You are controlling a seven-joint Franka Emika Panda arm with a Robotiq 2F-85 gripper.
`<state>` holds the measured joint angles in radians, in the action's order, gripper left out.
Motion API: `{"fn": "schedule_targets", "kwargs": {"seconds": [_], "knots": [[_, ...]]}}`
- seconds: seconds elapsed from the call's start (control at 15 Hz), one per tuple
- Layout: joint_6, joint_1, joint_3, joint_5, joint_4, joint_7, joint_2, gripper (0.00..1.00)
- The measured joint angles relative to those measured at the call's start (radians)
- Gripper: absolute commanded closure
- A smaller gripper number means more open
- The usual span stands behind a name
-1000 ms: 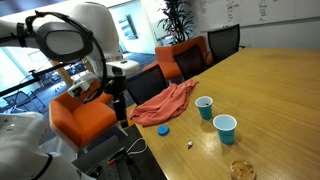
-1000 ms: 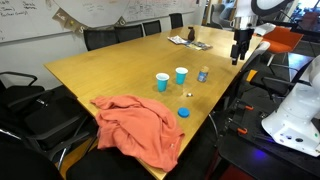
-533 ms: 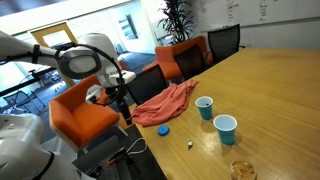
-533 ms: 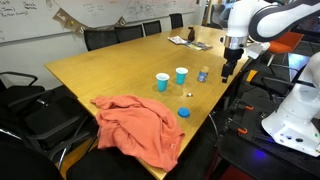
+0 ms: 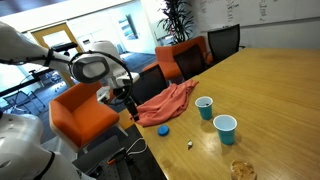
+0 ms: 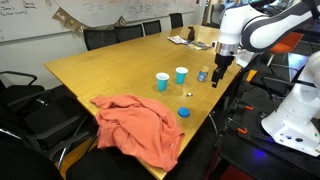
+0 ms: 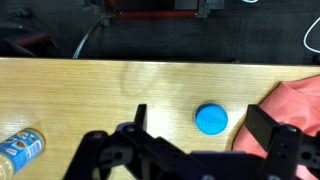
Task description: Put the lid on the peanut butter jar
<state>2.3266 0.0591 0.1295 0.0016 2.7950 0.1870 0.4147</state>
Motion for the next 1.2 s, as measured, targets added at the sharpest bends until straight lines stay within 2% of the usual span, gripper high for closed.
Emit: {"fn": "schedule_targets", "kwargs": {"seconds": [0.2,0.33,0.87,1.2], "knots": [[0.016,-0.002,0.0,0.0,-0.005,0.002,-0.014,0.0],[0.097,-0.002,-0.007,0.017,-0.01,0.003,-0.064,0.0],[0.558,0.05,-0.005,0.155,-0.053,-0.003,-0.456,0.0],[0.694,0.072,-0.005,0.15,-0.126,0.001,-0.646,0.0]]}}
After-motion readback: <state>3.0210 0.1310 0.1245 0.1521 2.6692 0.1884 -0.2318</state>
